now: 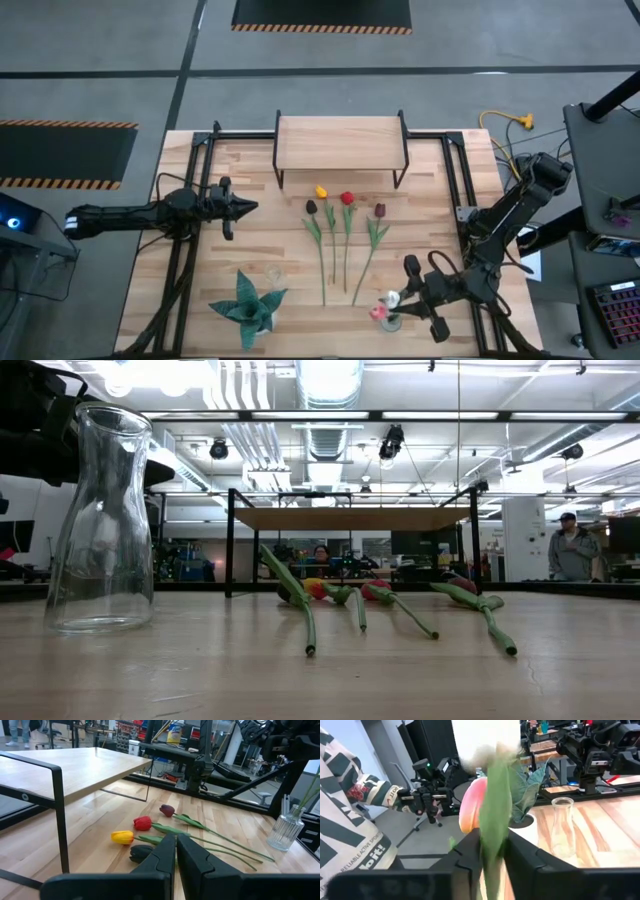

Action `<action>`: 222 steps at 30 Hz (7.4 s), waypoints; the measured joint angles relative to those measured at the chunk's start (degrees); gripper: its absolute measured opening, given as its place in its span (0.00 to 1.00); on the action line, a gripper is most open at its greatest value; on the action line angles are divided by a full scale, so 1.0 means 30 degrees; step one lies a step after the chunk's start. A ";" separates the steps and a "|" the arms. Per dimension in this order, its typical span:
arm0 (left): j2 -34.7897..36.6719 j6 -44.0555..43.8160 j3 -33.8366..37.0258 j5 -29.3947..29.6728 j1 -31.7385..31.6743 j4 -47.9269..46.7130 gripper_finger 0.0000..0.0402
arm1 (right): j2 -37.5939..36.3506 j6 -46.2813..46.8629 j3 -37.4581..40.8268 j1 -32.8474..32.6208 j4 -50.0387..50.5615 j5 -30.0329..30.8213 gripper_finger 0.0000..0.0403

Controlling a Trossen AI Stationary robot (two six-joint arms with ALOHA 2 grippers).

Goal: Pick and place flowers into a vace then onto a shelf
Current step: Put the white flower into the bottom transparent vase, then put the dark red flower into the bottom transparent vase

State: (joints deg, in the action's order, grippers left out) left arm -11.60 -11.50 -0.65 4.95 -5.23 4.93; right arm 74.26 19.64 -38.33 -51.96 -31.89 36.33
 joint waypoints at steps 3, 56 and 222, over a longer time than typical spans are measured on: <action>0.0002 -0.0002 0.0002 0.0000 0.0007 0.0000 0.00 | -0.0013 0.0298 -0.0047 0.0000 0.0010 0.0032 0.27; 0.0001 -0.0001 -0.0006 -0.0007 0.0000 0.0000 0.00 | -0.5749 2.3119 0.0000 0.3522 1.6673 0.6555 0.62; -0.0538 0.0006 0.0023 -0.0007 0.0007 -0.0029 0.00 | -1.0412 1.2839 -0.0831 1.1801 2.0699 -0.2459 0.03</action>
State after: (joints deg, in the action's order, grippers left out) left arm -13.21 -11.49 -0.58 4.93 -5.21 4.84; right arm 43.02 58.15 -40.82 -16.56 30.21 28.95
